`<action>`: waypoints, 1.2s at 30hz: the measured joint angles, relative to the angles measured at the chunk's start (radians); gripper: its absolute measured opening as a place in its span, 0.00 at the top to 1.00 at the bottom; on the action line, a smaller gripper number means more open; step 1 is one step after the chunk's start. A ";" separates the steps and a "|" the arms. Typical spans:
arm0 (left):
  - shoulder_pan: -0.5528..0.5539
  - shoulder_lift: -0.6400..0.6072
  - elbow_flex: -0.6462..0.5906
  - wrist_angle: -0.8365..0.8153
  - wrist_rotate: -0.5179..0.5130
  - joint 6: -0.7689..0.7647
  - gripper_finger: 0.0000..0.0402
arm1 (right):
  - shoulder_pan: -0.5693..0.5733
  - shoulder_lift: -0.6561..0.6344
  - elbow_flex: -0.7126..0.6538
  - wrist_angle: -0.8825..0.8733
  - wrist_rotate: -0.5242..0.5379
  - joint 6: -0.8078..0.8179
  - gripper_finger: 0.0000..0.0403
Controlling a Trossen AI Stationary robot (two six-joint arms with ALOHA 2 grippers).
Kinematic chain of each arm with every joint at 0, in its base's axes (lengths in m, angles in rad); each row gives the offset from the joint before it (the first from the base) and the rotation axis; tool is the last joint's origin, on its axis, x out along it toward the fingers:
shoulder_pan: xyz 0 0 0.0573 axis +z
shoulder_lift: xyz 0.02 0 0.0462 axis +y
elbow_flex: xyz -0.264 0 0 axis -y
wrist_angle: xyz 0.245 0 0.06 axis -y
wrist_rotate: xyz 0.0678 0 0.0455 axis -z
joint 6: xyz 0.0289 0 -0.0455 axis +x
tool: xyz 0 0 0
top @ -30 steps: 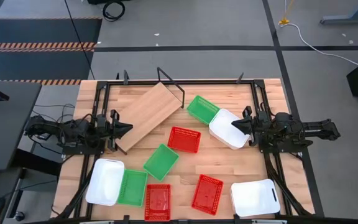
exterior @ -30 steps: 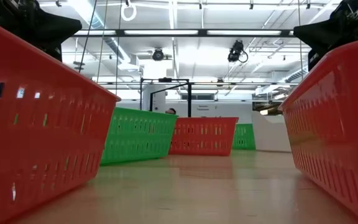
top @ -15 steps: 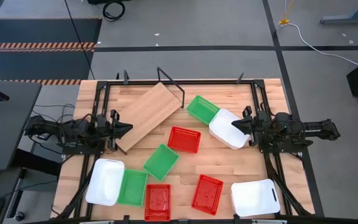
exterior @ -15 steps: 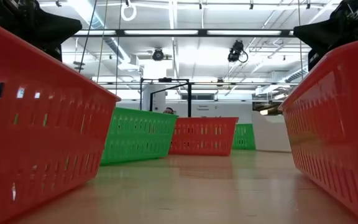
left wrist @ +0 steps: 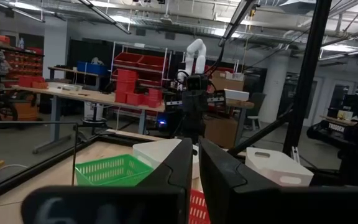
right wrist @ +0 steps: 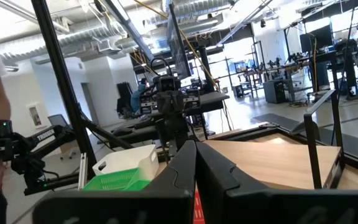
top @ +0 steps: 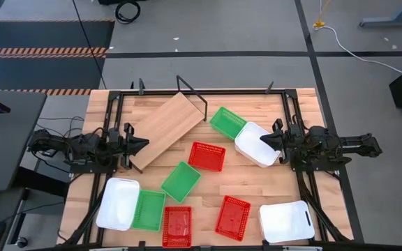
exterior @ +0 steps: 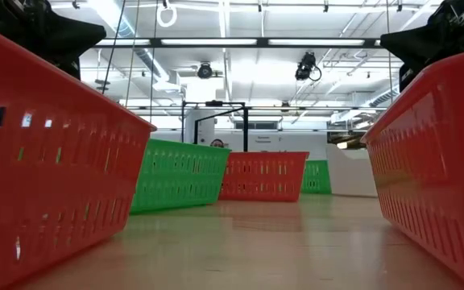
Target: Stack baskets on shelf by color
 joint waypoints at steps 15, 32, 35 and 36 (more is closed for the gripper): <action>0.000 0.015 0.020 0.167 0.096 -0.396 0.92 | 0.000 0.000 0.000 0.000 0.000 0.000 0.97; 0.000 0.704 0.923 -0.517 0.020 -0.264 0.91 | -0.001 0.001 0.000 0.046 0.077 -0.265 0.97; 0.000 0.805 1.040 -0.521 0.000 -0.302 0.92 | -0.001 0.001 0.000 0.050 0.077 -0.188 0.97; 0.000 0.832 1.077 -0.521 0.000 -0.318 0.92 | -0.001 0.001 0.000 0.063 0.077 -0.144 0.97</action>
